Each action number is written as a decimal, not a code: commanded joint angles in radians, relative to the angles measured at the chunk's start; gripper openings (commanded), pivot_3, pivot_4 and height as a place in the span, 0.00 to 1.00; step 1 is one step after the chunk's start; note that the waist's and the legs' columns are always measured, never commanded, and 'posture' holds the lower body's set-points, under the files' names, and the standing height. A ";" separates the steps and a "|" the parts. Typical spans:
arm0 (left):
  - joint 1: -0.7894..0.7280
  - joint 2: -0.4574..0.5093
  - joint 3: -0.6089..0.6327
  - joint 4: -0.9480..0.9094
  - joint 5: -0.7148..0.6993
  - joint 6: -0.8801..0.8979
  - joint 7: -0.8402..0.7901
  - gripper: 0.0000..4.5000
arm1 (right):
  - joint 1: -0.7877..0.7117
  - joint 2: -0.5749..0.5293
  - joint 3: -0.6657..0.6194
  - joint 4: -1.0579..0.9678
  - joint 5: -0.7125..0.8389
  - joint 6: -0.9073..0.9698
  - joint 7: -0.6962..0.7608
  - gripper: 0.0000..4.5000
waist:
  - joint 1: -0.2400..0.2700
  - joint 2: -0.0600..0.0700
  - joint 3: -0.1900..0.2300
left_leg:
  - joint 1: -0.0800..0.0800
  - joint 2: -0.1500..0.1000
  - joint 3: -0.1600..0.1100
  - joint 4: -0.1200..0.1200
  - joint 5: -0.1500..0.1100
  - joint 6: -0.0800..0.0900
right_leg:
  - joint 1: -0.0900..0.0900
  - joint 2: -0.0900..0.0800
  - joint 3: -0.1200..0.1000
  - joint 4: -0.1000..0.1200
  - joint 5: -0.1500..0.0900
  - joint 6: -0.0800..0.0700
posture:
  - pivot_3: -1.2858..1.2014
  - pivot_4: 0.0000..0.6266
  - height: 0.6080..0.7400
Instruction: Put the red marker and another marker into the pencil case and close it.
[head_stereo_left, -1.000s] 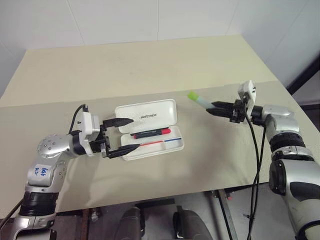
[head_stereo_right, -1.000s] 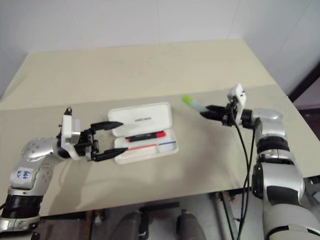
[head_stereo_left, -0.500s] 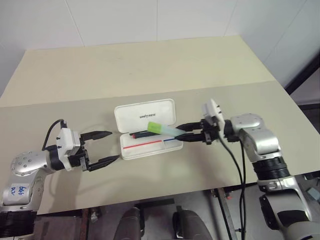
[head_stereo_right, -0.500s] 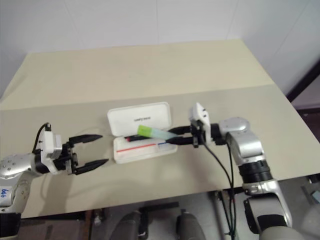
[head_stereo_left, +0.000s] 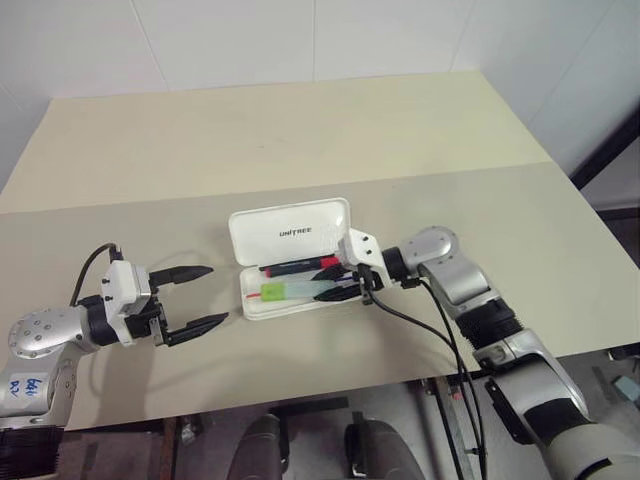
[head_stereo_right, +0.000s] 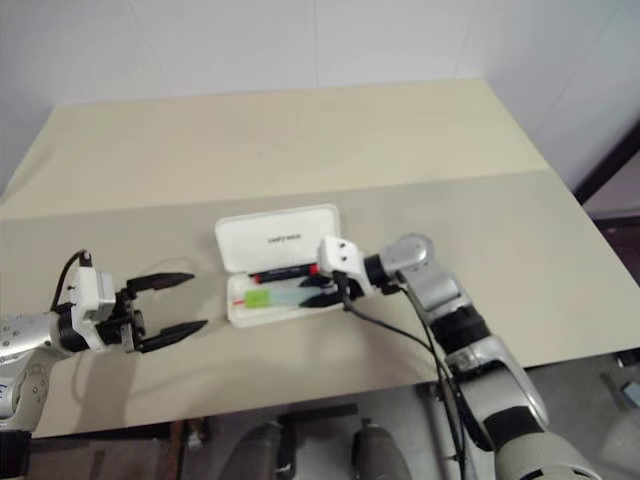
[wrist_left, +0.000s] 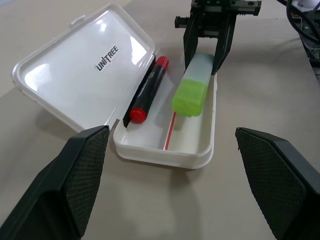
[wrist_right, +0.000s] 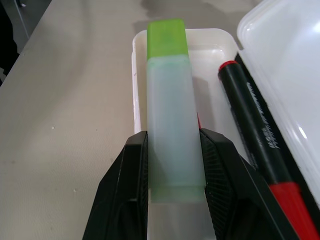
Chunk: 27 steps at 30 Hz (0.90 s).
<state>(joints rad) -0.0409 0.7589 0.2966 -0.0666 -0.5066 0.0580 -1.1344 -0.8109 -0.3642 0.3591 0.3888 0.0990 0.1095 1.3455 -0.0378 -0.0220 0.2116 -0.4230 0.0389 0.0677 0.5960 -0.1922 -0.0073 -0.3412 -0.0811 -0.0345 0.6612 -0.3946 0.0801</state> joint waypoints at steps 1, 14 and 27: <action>0.009 0.007 0.027 -0.024 -0.013 -0.003 0.004 0.94 | -0.044 0.022 0.013 0.025 -0.012 -0.031 0.012 0.24 | -0.003 0.000 0.000 | 0.000 0.000 0.000 0.000 0.000 0.000 | 0.000 0.000 0.000 0.000 0.000 0.000 | 0.52 0.24 1.00; 0.028 0.001 0.040 -0.061 -0.023 0.006 0.039 0.94 | -0.126 0.093 0.025 0.153 -0.041 -0.085 0.034 0.24 | -0.020 0.000 0.000 | 0.000 0.000 0.000 0.000 0.000 0.000 | 0.000 0.000 0.000 0.001 0.000 0.000 | 0.52 0.24 1.00; -0.006 -0.003 0.022 -0.047 -0.018 0.007 0.049 0.94 | -0.144 0.114 0.005 0.141 -0.035 -0.088 0.045 0.97 | -0.019 0.000 0.000 | 0.000 0.000 0.000 0.000 0.000 0.000 | 0.000 0.000 0.000 0.001 0.000 0.000 | 0.52 0.24 1.00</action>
<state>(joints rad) -0.0349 0.7578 0.3049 -0.1050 -0.5093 0.0708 -1.0851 -0.9263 -0.2577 0.3864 0.5575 0.0421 0.0265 1.3831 -0.0572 -0.0221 0.2116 -0.4230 0.0393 0.0674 0.5959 -0.1921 -0.0077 -0.3416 -0.0810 -0.0348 0.6619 -0.3946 0.0801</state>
